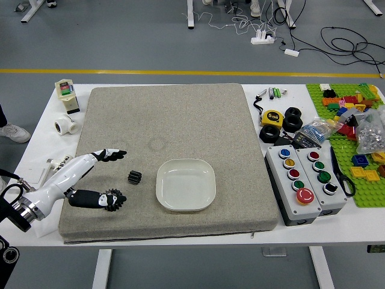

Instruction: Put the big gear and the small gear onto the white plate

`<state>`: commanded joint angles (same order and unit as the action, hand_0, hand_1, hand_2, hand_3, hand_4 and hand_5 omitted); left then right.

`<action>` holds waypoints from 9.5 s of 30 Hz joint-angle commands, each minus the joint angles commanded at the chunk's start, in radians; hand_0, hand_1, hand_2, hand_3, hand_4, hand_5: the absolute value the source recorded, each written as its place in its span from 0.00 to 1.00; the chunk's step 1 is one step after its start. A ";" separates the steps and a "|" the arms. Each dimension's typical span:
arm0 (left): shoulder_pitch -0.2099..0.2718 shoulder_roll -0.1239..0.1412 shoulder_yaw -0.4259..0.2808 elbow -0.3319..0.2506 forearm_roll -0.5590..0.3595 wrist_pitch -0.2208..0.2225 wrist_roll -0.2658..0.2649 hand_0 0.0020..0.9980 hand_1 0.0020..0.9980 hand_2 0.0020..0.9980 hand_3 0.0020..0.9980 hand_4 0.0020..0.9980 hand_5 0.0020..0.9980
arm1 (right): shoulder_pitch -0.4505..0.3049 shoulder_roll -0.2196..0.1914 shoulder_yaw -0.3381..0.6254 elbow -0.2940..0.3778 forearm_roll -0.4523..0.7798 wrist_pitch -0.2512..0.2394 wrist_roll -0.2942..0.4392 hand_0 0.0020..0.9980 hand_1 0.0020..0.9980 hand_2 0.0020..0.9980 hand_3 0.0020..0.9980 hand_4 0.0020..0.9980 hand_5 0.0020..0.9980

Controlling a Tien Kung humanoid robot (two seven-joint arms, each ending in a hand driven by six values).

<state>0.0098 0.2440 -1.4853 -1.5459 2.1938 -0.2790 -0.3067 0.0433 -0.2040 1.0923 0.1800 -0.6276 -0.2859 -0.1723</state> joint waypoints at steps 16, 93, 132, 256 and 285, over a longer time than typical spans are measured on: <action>-0.031 0.008 0.038 0.102 0.075 0.031 0.048 0.62 0.67 0.72 0.74 0.88 0.12 | -0.004 0.002 -0.003 0.000 -0.006 0.000 -0.004 0.61 0.61 0.70 0.57 0.76 0.74; -0.400 -0.019 0.404 0.193 0.075 0.184 0.129 0.69 0.81 1.00 0.96 1.00 0.29 | 0.008 -0.003 -0.029 0.000 0.028 -0.006 0.005 0.61 0.61 0.69 0.57 0.76 0.74; -0.371 0.099 0.407 0.319 0.075 0.156 0.106 0.32 0.42 0.47 0.55 0.39 0.00 | -0.003 0.002 -0.033 0.000 0.029 -0.005 -0.002 0.61 0.61 0.70 0.57 0.76 0.73; -0.126 -0.123 -0.021 0.131 -1.109 0.325 0.285 0.76 0.76 0.86 0.80 0.83 0.72 | 0.010 0.001 -0.038 0.000 -0.041 -0.001 -0.015 0.61 0.61 0.70 0.57 0.77 0.73; -0.119 -0.118 -0.038 0.136 -1.085 0.320 0.280 0.76 0.76 0.86 0.80 0.83 0.72 | 0.011 0.004 -0.061 0.000 -0.041 0.002 -0.009 0.61 0.61 0.70 0.57 0.77 0.73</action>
<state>-0.1088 0.1262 -1.5234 -1.4098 1.1092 0.0412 -0.0264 0.0539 -0.2000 1.0310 0.1800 -0.6685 -0.2843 -0.1812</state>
